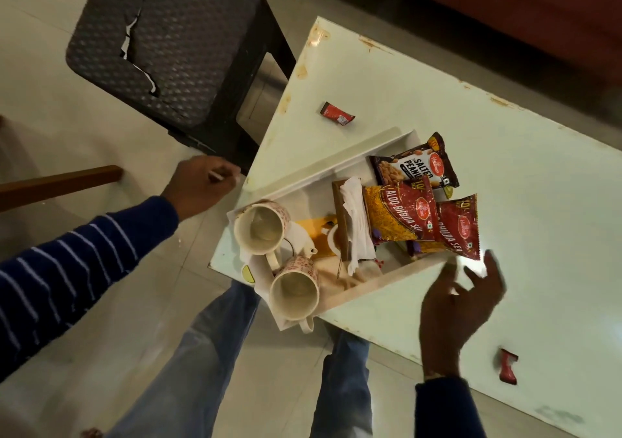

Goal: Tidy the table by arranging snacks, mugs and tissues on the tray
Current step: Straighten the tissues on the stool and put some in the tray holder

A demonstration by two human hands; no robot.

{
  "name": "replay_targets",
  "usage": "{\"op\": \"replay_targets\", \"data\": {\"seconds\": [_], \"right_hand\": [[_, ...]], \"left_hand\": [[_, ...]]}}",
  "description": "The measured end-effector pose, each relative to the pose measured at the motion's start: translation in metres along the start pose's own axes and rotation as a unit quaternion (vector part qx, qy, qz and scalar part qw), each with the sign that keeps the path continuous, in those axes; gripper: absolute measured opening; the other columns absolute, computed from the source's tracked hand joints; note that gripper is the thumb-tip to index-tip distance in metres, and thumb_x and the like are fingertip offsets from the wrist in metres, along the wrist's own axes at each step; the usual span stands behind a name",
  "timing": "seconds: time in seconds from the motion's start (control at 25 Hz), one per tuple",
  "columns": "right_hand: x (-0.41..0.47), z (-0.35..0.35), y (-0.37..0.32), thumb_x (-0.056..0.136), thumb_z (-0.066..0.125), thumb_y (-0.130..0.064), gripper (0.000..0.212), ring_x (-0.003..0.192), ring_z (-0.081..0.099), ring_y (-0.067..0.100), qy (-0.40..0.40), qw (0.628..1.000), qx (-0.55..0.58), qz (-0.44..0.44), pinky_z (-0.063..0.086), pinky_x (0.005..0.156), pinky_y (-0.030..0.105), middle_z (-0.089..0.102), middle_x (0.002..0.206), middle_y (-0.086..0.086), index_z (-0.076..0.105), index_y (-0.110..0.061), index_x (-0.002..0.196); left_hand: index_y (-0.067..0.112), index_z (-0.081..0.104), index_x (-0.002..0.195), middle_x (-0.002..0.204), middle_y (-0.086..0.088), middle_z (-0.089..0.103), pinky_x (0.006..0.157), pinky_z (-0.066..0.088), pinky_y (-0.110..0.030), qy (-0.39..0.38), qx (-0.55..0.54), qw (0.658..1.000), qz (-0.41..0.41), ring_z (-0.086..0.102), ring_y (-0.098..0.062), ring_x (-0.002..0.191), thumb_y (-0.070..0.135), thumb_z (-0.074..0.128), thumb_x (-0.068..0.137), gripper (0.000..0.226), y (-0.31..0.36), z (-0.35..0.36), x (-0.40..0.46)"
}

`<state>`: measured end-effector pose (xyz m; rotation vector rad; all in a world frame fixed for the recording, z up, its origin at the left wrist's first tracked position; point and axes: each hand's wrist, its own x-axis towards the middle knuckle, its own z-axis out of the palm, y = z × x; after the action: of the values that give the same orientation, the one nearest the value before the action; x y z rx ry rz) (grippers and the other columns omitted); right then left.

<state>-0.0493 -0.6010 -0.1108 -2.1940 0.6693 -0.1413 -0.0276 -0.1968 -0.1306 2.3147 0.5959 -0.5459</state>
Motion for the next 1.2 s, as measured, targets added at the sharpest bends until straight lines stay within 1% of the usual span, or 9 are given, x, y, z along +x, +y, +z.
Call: {"op": "replay_targets", "data": {"seconds": [0.12,0.28,0.36,0.44,0.56,0.76,0.84,1.0,1.2], "right_hand": [[0.058,-0.022,0.010,0.099,0.053,-0.027,0.037,0.105,0.061,0.017,0.029,0.998,-0.033,-0.035,0.049,0.082,0.025,0.055,0.134,0.012,0.053,-0.013,0.133],[0.131,-0.024,-0.005,0.099,0.051,-0.018,0.027,0.104,0.066,0.022,-0.126,0.976,-0.134,-0.117,0.036,0.078,-0.004,0.070,0.119,0.014,0.068,-0.007,0.117],[0.156,-0.009,-0.018,0.099,0.053,-0.011,0.026,0.102,0.066,0.019,-0.222,0.953,-0.170,-0.117,0.040,0.088,0.003,0.070,0.120,0.017,0.068,-0.004,0.119],[0.170,0.007,-0.030,0.100,0.053,-0.011,0.029,0.108,0.064,0.025,-0.307,0.938,-0.159,-0.037,0.046,0.100,0.030,0.067,0.123,0.018,0.064,-0.004,0.126],[0.177,0.023,-0.039,0.102,0.049,-0.015,0.030,0.109,0.064,0.031,-0.395,0.908,-0.115,0.074,0.050,0.095,0.046,0.069,0.119,0.017,0.064,-0.009,0.127],[0.177,0.034,-0.040,0.102,0.047,-0.029,0.030,0.093,0.072,0.024,-0.417,0.899,-0.087,0.104,0.053,0.074,0.035,0.077,0.100,0.004,0.072,-0.022,0.115],[0.179,0.036,-0.036,0.101,0.046,-0.036,0.031,0.090,0.072,0.021,-0.417,0.896,-0.078,0.127,0.053,0.073,0.034,0.078,0.095,-0.001,0.075,-0.028,0.107],[0.180,0.040,-0.029,0.095,0.050,-0.048,0.032,0.084,0.075,0.019,-0.404,0.894,-0.045,0.189,0.056,0.072,0.037,0.078,0.095,-0.001,0.079,-0.036,0.090],[0.171,0.041,-0.021,0.092,0.055,-0.047,0.028,0.084,0.077,0.024,-0.413,0.887,-0.005,0.207,0.060,0.065,0.035,0.079,0.096,0.001,0.079,-0.034,0.092]], "left_hand": [[0.022,0.062,0.113,0.105,0.001,0.065,0.064,0.056,-0.025,-0.011,-0.114,0.985,-0.128,0.069,-0.015,0.084,0.021,0.063,0.094,0.019,-0.022,0.008,-0.034],[0.018,0.063,0.106,0.104,-0.009,0.068,0.077,0.060,-0.042,-0.092,-0.215,0.945,-0.229,0.071,-0.024,0.089,0.015,0.057,0.097,0.011,-0.039,0.042,-0.093],[0.015,0.066,0.103,0.105,-0.011,0.070,0.086,0.056,-0.047,-0.126,-0.263,0.927,-0.234,0.070,-0.027,0.094,0.015,0.055,0.099,0.012,-0.037,0.062,-0.120],[0.016,0.067,0.103,0.105,-0.009,0.072,0.091,0.055,-0.048,-0.140,-0.279,0.923,-0.223,0.070,-0.027,0.098,0.019,0.055,0.099,0.013,-0.032,0.078,-0.134],[0.009,0.065,0.098,0.097,-0.013,0.071,0.089,0.055,-0.051,-0.130,-0.270,0.932,-0.202,0.068,-0.031,0.097,0.019,0.054,0.100,0.015,-0.026,0.094,-0.138],[-0.005,0.055,0.100,0.099,-0.032,0.063,0.089,0.051,-0.057,-0.110,-0.350,0.910,-0.194,0.063,-0.046,0.094,0.014,0.049,0.102,0.020,-0.024,0.108,-0.141],[-0.005,0.055,0.103,0.102,-0.036,0.061,0.088,0.052,-0.055,-0.108,-0.379,0.898,-0.196,0.062,-0.043,0.089,0.013,0.048,0.102,0.019,-0.023,0.108,-0.143],[-0.002,0.057,0.108,0.102,-0.021,0.069,0.080,0.058,-0.035,-0.109,-0.398,0.892,-0.185,0.069,-0.029,0.093,0.013,0.046,0.103,0.020,-0.025,0.110,-0.145],[-0.003,0.055,0.110,0.104,-0.021,0.069,0.085,0.058,-0.045,-0.105,-0.392,0.896,-0.182,0.070,-0.034,0.098,0.015,0.047,0.102,0.021,-0.027,0.110,-0.142]]}}
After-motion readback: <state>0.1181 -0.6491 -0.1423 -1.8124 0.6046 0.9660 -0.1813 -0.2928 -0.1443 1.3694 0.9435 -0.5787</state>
